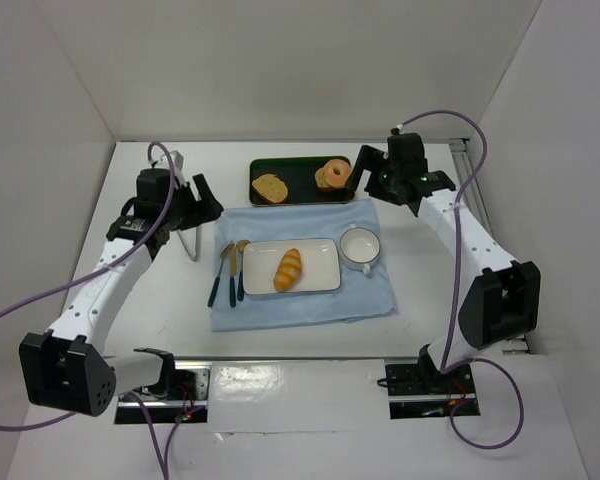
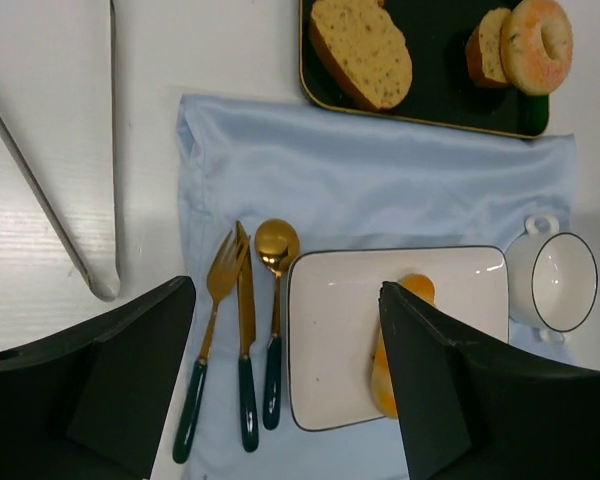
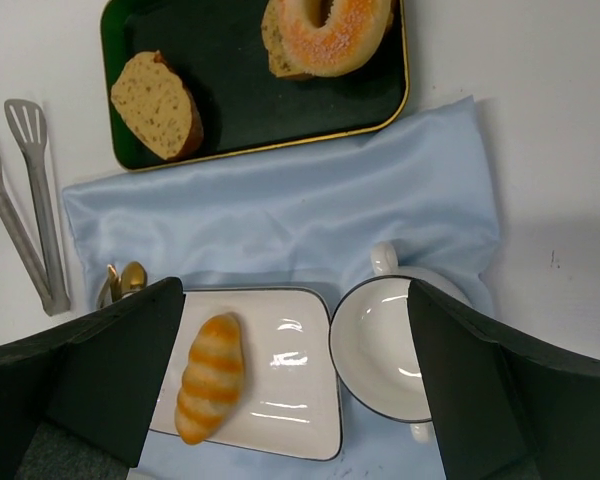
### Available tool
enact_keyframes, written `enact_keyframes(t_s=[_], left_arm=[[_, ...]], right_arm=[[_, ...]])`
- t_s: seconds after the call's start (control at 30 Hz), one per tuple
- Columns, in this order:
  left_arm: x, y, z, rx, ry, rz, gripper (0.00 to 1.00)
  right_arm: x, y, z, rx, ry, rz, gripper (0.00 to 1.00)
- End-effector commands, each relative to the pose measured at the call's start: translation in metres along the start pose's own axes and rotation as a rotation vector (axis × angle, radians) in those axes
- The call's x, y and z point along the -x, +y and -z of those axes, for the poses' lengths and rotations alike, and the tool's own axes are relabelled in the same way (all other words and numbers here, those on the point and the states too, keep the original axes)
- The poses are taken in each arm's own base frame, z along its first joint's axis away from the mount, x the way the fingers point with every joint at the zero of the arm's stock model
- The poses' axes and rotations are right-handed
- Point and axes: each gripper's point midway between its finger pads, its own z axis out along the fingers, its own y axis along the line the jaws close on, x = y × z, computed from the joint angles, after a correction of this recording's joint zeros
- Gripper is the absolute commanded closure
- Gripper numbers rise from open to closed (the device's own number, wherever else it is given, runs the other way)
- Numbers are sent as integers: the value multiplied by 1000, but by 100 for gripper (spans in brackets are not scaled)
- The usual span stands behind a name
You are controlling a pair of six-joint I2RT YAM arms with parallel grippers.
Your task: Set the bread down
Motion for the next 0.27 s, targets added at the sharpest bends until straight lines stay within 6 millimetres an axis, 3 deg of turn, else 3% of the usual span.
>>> enact_keyframes(t_s=[0.0,0.23], left_arm=[[-6,-19,13,-92,-3,56,13],[-12,-49,31,-193,-44,61,13]], right_arm=[[11,11,22,-8,-56,1,0],[8,15,36,-10,-59,2,0]])
